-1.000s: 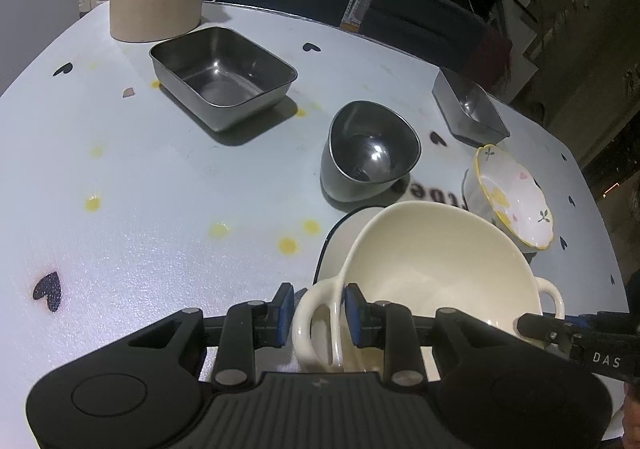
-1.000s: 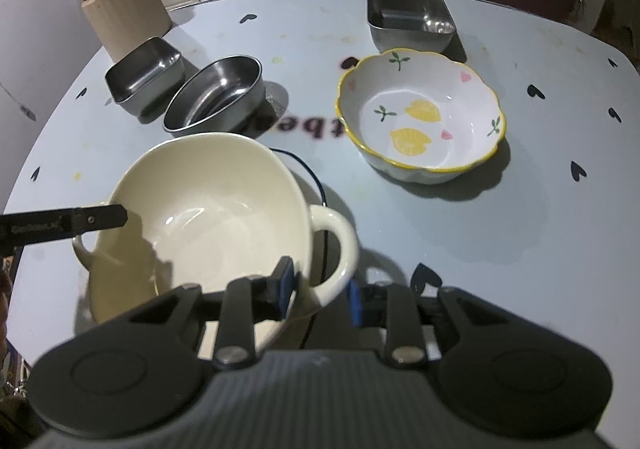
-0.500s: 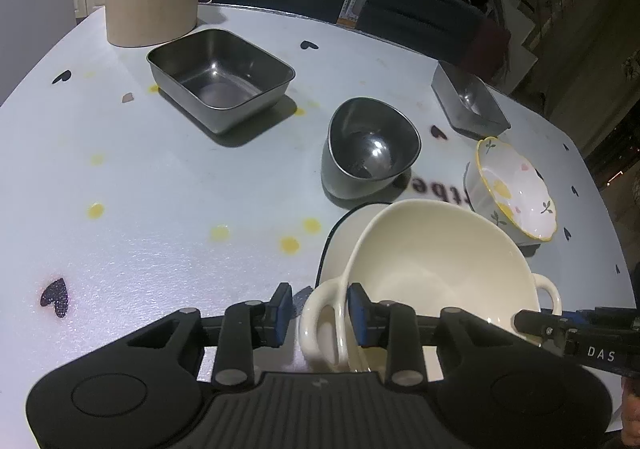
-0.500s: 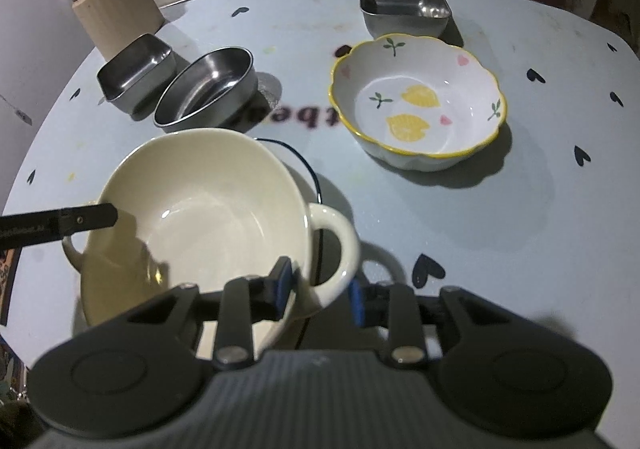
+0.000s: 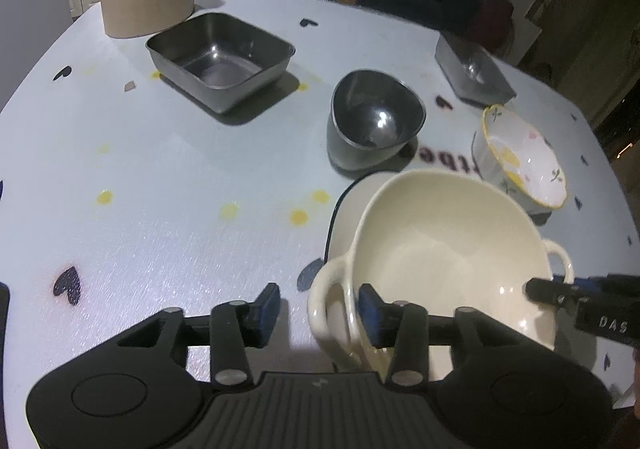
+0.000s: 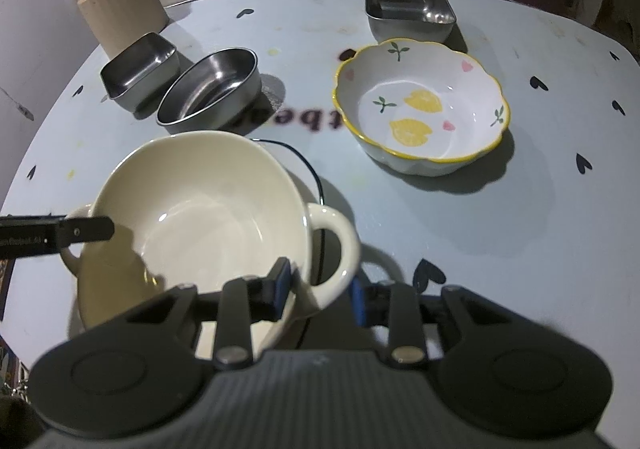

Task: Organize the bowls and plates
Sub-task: 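Lower the cream bowl onto the table and open both grippers, then move both tools to the rim of the yellow-rimmed lemon bowl, then close both grippers on opposite sides of the lemon bowl rim, then lift the lemon bowl with both grippers and carry it over the cream bowl, then lower the lemon bowl into the cream bowl with both grippers, then open both grippers to release the lemon bowl inside the cream bowl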

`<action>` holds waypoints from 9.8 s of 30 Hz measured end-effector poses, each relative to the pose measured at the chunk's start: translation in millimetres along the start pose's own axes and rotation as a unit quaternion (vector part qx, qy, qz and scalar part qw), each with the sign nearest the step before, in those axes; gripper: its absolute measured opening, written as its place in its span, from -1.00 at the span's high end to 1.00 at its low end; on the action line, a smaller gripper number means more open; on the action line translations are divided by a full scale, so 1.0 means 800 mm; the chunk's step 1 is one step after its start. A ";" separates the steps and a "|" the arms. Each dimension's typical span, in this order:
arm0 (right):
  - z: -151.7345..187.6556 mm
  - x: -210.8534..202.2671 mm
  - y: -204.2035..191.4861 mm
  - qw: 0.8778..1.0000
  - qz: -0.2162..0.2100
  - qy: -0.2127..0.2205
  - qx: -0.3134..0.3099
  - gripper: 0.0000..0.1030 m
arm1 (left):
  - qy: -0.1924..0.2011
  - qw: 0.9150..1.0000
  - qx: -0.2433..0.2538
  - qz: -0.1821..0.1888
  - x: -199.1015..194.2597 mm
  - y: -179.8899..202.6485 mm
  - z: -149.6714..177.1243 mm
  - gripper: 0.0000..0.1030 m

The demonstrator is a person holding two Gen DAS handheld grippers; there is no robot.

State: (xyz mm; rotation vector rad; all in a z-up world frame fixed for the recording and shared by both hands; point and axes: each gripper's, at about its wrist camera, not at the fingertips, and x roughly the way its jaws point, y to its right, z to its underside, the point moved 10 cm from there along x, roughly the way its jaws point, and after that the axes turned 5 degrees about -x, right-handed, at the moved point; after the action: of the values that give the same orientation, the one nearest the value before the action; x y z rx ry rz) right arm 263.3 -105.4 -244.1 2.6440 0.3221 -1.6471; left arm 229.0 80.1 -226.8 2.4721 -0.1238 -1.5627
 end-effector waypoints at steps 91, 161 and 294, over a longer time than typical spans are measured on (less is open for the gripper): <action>-0.113 0.062 0.194 0.998 0.039 0.031 0.043 0.53 | -0.017 0.998 0.059 0.030 0.157 0.238 -0.141 0.56; -0.037 -0.137 0.046 0.986 -0.040 0.140 0.078 0.81 | 0.138 0.988 0.041 0.057 -0.105 0.156 -0.043 0.84; -0.053 -0.110 -0.025 0.989 -0.067 0.133 0.001 -0.89 | 0.157 0.987 0.025 -0.038 -0.124 0.025 -0.064 -0.94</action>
State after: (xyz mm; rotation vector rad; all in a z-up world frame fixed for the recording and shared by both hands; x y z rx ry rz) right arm 260.2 -95.8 -144.7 2.9033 0.5131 -1.3206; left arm 233.4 85.9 -113.8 2.7547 -0.0184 -1.1885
